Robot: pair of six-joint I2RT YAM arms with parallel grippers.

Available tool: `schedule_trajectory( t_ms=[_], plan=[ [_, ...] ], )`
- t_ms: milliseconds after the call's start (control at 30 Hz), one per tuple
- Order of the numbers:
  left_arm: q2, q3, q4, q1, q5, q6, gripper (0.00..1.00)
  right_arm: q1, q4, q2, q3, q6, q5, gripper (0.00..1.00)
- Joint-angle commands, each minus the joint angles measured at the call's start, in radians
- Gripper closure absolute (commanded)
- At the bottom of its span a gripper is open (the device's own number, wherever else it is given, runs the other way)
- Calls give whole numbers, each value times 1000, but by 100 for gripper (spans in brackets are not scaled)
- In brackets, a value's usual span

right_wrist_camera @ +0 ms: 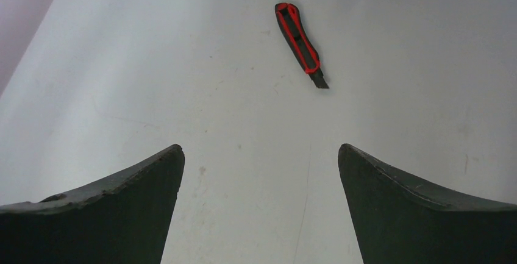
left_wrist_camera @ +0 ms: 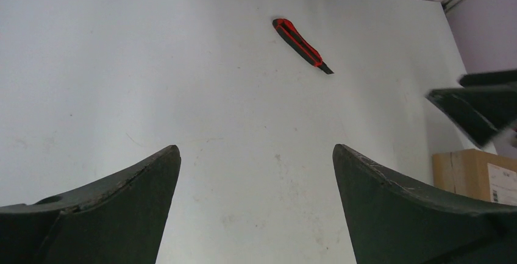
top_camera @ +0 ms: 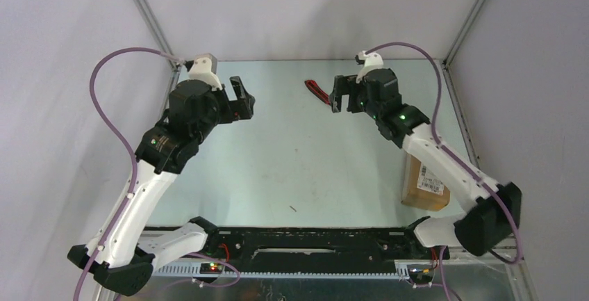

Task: Unpack the express box
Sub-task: Move the knife to the center of the board.

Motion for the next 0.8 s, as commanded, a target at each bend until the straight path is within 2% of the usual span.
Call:
schedule_trajectory(
  t_ms=[0,133,300,433,567,667,767],
  plan=[
    [17,-4,-21,5,50,-18,2,-39,151,143,43,-57,-74,0],
    [27,-11,-33,13,71,-18,2,-76,173,330,148,-73,-96,0],
    [21,-33,-26,28,104,-15,2,-101,69,517,330,-83,-46,1],
    [18,-49,-16,39,133,-13,2,-113,16,630,447,-76,-67,1],
    [11,-52,-15,46,146,-8,2,-123,-38,685,487,-73,-38,1],
    [9,-66,-2,54,160,-1,2,-145,22,672,433,-62,-95,1],
    [24,-69,7,62,180,-2,2,-144,-4,760,531,-94,-112,0]
  ],
)
